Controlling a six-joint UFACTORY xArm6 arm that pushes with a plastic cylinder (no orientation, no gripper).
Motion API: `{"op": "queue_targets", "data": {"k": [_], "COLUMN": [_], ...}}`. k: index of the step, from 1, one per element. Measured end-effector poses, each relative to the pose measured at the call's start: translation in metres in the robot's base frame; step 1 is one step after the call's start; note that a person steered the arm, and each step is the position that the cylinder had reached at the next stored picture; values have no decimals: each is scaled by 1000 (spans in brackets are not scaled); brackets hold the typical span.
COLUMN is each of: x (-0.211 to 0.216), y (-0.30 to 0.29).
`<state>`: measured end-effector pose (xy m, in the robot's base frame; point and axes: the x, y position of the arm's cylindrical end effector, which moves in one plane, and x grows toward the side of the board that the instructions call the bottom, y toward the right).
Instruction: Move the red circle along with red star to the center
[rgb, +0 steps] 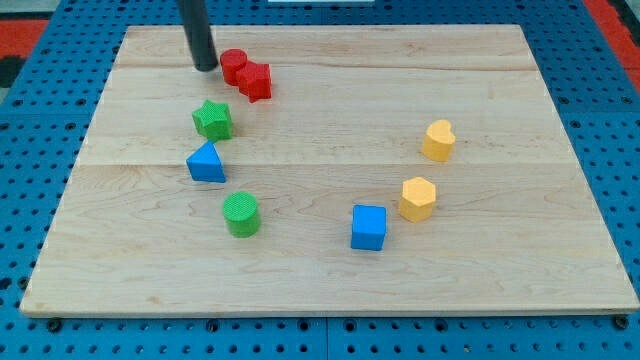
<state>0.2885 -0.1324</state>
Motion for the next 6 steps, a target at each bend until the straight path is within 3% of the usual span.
{"op": "queue_targets", "data": {"k": [2, 3, 4, 5, 6], "x": [-63, -57, -1, 6, -12], "y": [-36, 31, 59, 44, -19]}}
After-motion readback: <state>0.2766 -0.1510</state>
